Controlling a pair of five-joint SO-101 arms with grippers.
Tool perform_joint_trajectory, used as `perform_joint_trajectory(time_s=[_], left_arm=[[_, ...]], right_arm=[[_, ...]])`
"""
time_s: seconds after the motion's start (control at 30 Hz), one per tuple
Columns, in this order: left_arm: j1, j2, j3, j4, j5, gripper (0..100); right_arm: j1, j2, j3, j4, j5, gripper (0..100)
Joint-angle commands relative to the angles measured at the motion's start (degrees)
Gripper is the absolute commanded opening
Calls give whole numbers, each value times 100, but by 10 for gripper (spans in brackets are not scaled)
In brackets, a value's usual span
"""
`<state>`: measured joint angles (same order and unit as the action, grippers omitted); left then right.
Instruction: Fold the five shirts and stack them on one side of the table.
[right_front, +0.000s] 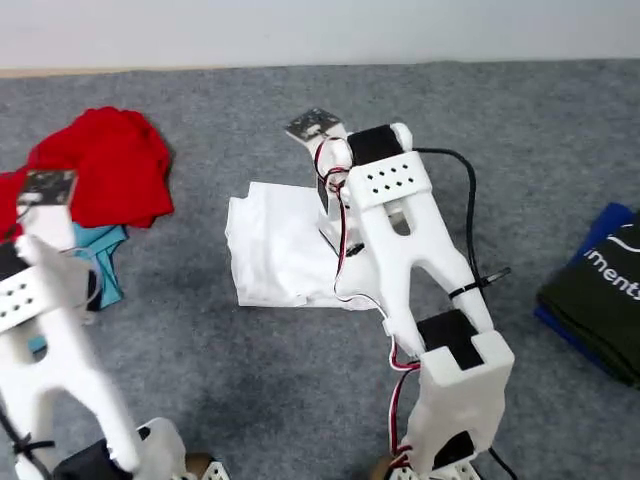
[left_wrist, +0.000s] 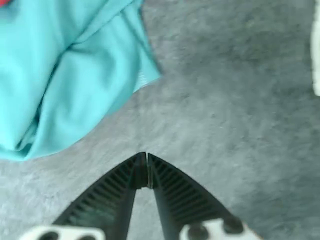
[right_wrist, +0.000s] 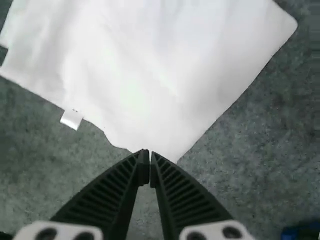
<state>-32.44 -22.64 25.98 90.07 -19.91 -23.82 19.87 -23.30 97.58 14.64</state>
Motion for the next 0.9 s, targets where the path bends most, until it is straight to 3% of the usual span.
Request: perform_joint_trajectory(time_s=[0.0,0.4,0.63,0.87], left_arm=[[211,-185,-215,18,246,7],[-1160,-193,-303,-79,246,7],[-1257,-193,-295,-149,246,7],[-1266,-193,-295,-149,246,7]], right_arm=[[-259,277,-273,-488,-79,9],[-1437,1411,-273,-1446,273,10],[-2044,1710,-273,-1376,273,10],[-2088,1341,-492,-1138,281,10]])
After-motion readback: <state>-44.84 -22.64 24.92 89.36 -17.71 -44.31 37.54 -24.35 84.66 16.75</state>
